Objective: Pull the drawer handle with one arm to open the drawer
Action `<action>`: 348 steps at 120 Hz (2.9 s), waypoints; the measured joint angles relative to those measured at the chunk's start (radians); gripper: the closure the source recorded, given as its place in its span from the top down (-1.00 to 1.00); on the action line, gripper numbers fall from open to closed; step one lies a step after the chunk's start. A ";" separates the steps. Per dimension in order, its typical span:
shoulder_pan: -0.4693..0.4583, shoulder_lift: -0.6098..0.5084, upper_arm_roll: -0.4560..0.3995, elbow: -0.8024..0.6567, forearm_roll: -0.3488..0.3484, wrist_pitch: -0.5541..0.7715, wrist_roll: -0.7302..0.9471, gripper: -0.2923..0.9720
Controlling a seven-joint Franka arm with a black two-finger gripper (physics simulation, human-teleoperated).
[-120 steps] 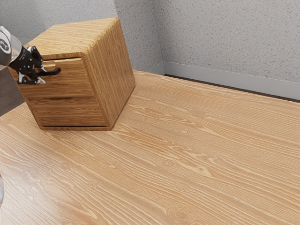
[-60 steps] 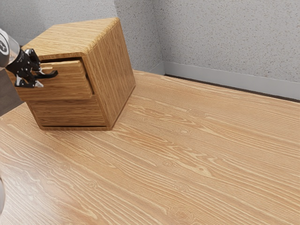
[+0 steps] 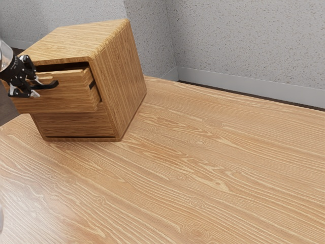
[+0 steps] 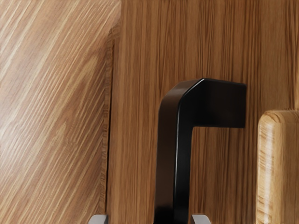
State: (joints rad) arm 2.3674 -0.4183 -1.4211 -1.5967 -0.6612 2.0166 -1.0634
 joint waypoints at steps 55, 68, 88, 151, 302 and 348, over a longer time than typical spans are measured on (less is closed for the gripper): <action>-0.101 -0.036 0.119 -0.059 -0.029 -0.016 0.002 -0.28; -0.143 -0.049 0.167 -0.079 -0.036 -0.018 0.002 -0.28; -0.187 -0.060 0.216 -0.109 -0.043 -0.019 0.004 -0.28; -0.308 -0.108 0.351 -0.201 -0.079 -0.020 0.010 -0.28; -0.486 -0.354 0.614 -0.440 -0.179 -0.057 0.049 -0.28; -0.514 -0.434 0.666 -0.496 -0.205 -0.085 0.061 -0.28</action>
State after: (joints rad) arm 1.8531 -0.8527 -0.7552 -2.0931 -0.8666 1.9317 -1.0023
